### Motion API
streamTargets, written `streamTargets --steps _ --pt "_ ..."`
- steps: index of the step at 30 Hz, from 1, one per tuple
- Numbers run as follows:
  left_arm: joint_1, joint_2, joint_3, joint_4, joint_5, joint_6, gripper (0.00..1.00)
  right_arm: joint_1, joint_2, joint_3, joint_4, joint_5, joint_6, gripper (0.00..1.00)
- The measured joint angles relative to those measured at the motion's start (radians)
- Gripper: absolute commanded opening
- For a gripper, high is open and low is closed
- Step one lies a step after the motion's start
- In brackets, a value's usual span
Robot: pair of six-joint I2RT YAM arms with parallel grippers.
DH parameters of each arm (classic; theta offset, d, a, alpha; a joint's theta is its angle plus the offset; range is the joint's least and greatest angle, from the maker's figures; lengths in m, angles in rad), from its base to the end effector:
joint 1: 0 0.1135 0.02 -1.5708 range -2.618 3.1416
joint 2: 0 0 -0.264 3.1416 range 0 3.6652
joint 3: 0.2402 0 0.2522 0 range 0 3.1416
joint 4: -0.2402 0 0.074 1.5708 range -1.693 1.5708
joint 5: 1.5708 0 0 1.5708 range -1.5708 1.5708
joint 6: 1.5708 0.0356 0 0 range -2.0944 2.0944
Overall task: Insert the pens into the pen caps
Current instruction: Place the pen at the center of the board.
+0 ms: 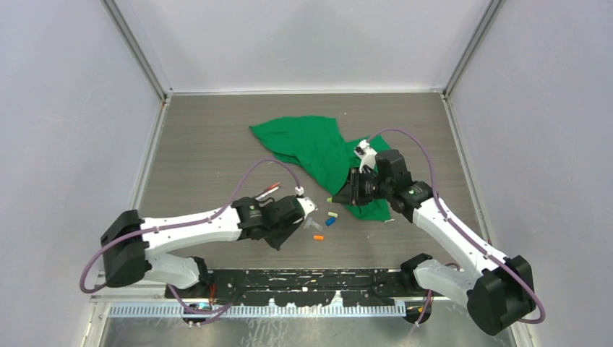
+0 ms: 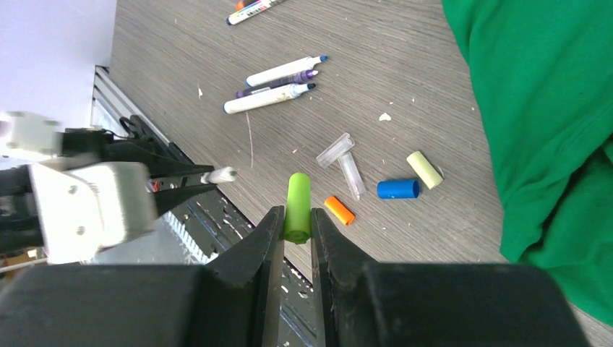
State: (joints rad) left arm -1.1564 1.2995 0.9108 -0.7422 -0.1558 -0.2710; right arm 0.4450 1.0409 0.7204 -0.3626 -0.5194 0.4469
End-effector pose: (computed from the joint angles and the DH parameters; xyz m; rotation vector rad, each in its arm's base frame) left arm 0.1038 -0.2222 0.2318 1.1138 2.4592 -0.2358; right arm 0.1904 0.1104 0.2548 -0.2943 2.3472 1.0439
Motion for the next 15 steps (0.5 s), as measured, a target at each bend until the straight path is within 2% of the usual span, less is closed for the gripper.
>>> streamTargets --steps 7,15 --pt "0.0 0.157 0.011 -0.021 0.045 -0.036 0.07 0.0 -0.003 0.009 -0.002 0.01 -0.007 0.21" --pt "0.0 0.21 0.023 -0.018 0.055 -0.036 0.14 0.0 -0.016 0.009 -0.007 0.014 -0.018 0.21"
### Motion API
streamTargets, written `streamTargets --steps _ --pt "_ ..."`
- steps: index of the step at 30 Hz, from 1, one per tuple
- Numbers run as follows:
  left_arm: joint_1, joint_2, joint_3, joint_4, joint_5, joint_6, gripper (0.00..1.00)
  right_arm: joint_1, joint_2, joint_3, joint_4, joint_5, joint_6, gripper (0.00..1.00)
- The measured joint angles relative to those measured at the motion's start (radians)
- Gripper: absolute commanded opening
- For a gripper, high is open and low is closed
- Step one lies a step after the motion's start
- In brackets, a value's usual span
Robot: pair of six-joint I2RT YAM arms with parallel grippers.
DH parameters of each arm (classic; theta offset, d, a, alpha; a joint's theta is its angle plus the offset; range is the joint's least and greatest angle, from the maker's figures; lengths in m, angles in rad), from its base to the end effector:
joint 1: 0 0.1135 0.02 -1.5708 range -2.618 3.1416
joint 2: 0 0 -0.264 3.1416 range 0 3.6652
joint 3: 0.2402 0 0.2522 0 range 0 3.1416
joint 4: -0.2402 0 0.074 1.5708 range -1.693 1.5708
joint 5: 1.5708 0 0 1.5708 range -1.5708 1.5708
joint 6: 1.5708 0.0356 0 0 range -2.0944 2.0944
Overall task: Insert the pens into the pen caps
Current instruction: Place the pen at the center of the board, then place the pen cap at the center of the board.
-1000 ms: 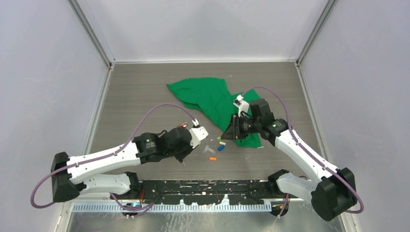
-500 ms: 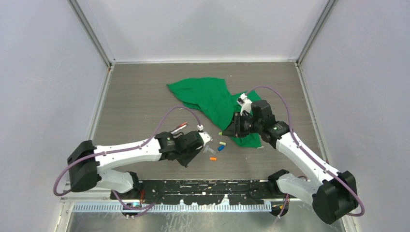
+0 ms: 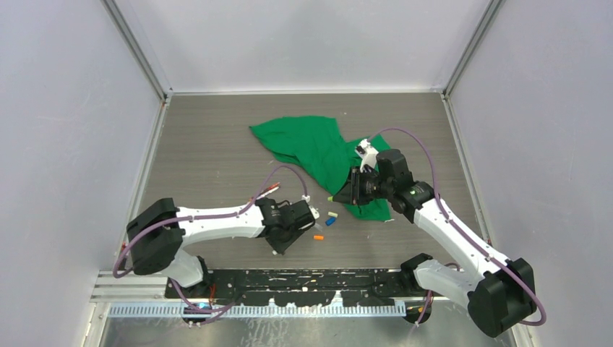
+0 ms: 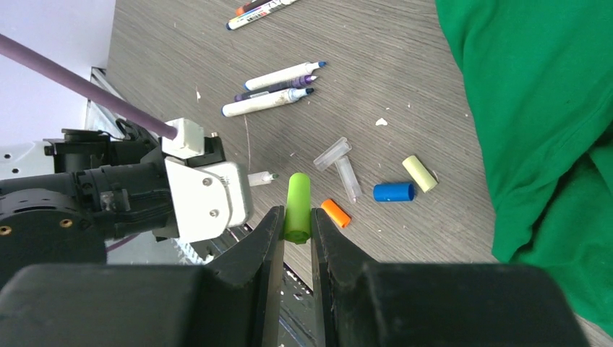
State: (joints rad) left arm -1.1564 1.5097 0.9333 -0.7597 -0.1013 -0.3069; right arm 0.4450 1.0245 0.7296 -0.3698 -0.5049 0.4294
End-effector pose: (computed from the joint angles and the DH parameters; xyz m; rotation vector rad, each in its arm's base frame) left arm 0.1110 -0.2433 0.1874 1.1782 2.6470 -0.1189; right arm 0.1888 0.1091 0.2604 -0.3099 2.3216 1.0221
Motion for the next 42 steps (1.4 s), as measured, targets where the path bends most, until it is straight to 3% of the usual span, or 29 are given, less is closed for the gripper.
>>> streamTargets --steps 5,7,12,18,23,28,34,42 --pt "0.0 0.041 0.0 0.0 -0.016 0.0 0.19 0.0 0.0 0.001 -0.003 0.002 -0.005 0.21" --pt "0.0 0.058 0.003 0.0 -0.026 0.0 0.29 0.0 0.0 0.002 -0.004 0.003 -0.005 0.21" --pt "0.0 0.087 0.015 0.0 -0.046 -0.002 0.7 0.0 0.001 0.006 -0.005 0.006 -0.006 0.21" --pt "0.0 0.069 0.044 -0.017 -0.064 -0.002 0.82 0.0 0.001 0.033 -0.006 0.007 -0.008 0.21" --pt "0.06 -0.065 0.118 -0.031 -0.054 0.011 0.81 0.0 0.001 0.062 -0.004 0.011 -0.01 0.21" --pt "0.285 -0.144 0.184 -0.022 0.001 0.067 0.66 0.0 0.001 0.068 -0.001 0.03 -0.019 0.21" --pt "0.482 -0.021 0.208 -0.025 0.069 0.139 0.5 0.0 0.001 0.068 0.008 0.044 -0.034 0.21" --pt "0.58 0.15 0.221 -0.008 0.114 0.16 0.39 0.0 -0.026 0.058 0.045 0.049 -0.034 0.21"
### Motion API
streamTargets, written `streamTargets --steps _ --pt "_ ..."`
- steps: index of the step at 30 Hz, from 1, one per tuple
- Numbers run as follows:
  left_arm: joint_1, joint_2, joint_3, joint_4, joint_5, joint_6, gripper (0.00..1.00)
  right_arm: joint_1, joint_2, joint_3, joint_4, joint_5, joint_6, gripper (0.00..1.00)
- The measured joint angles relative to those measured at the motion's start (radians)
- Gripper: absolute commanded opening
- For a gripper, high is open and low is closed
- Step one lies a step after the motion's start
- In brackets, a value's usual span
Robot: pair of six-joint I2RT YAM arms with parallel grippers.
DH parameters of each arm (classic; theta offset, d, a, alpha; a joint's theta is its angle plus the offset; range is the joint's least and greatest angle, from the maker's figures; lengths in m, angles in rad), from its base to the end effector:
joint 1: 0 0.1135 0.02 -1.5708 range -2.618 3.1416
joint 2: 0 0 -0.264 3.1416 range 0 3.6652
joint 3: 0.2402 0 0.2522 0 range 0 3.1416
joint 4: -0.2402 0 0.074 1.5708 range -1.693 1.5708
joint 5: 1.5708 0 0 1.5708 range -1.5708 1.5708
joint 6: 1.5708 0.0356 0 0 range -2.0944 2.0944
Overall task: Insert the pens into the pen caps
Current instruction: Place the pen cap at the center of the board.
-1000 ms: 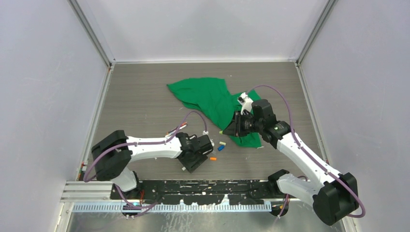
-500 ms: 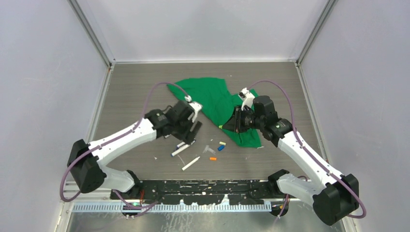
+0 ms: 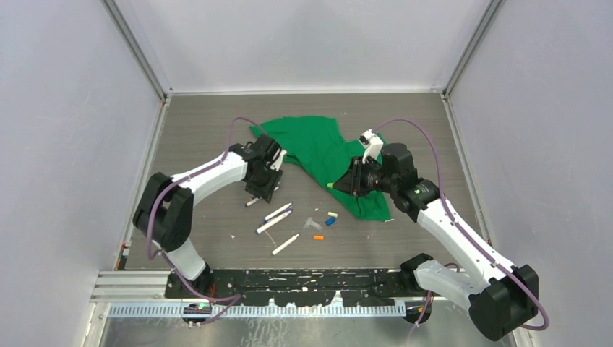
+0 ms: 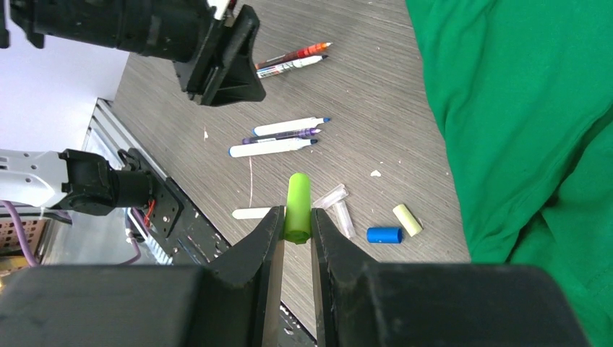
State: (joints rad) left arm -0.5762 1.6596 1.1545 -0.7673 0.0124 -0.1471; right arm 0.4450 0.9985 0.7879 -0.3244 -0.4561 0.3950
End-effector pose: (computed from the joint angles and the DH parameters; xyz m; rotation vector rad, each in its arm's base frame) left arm 0.2673 -0.1742 0.2057 0.6120 2.7958 -0.1688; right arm 0.1921 0.1090 0.2889 -0.3429 2.1737 0.9692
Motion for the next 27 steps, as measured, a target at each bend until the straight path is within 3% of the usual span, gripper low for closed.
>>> streamTargets --steps 12,27 --pt "0.044 0.065 0.041 0.055 -0.058 0.003 0.34 0.0 0.0 -0.029 0.035 0.0 0.0 0.21" --pt "0.064 0.144 0.055 0.078 -0.056 -0.01 0.38 -0.002 0.005 -0.12 0.093 0.005 0.013 0.22"
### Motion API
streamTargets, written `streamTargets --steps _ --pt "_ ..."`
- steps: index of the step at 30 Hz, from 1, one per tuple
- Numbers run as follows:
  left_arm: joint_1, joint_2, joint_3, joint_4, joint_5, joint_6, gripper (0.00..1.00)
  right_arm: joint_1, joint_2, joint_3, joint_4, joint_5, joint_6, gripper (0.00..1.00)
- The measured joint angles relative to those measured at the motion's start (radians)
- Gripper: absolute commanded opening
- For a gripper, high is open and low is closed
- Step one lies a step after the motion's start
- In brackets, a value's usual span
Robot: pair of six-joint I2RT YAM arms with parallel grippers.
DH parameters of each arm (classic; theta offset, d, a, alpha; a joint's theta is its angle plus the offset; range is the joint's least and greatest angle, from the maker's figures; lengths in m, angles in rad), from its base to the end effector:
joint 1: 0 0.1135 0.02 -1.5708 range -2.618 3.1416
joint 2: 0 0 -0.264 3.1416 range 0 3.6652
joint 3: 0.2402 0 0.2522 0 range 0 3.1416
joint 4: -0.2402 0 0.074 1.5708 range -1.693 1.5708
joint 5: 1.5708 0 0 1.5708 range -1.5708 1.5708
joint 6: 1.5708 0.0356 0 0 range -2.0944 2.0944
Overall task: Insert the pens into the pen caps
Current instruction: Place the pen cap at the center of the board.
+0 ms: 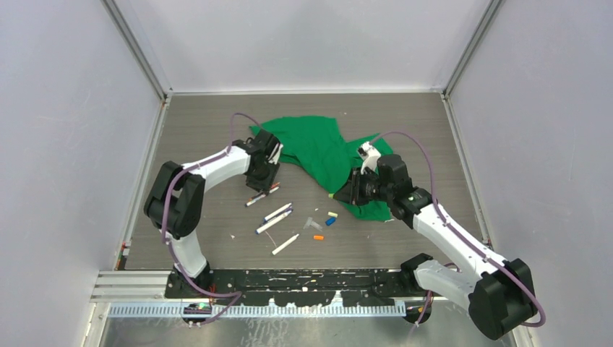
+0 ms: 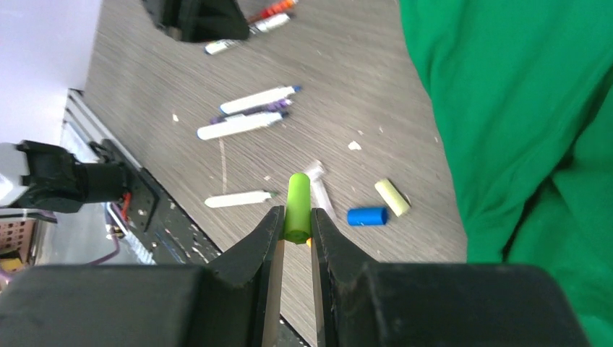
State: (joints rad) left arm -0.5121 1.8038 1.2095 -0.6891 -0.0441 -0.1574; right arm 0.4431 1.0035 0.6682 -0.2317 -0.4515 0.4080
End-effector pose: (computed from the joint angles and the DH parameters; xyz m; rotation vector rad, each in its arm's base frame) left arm 0.3046 -0.1694 0.1778 0.4947 2.8116 -0.0763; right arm 0.1909 0.1078 0.2552 -0.3183 2.2122 0.9662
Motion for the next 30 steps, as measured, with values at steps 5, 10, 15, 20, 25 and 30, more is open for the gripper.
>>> streamTargets --steps 5,10,15,20,25,30 --pt "0.001 -0.045 -0.024 0.037 0.046 -0.011 0.43 0.025 0.031 -0.122 0.037 0.062 0.053 0.22" --pt "-0.004 -0.138 -0.068 0.051 0.083 -0.01 0.54 0.042 0.076 -0.18 0.026 0.153 0.098 0.24" --pt "-0.004 -0.195 -0.108 0.057 0.103 -0.012 0.62 0.042 0.081 -0.242 0.047 0.203 0.138 0.24" --pt "-0.004 -0.205 -0.108 0.06 0.105 -0.016 0.68 0.042 0.114 -0.277 0.069 0.233 0.169 0.37" --pt "-0.004 -0.262 -0.108 0.06 0.102 -0.02 0.77 0.042 0.111 -0.293 0.101 0.261 0.2 0.66" --pt "-0.004 -0.349 -0.122 0.076 0.092 -0.023 0.8 0.047 0.077 -0.289 0.103 0.299 0.213 0.8"
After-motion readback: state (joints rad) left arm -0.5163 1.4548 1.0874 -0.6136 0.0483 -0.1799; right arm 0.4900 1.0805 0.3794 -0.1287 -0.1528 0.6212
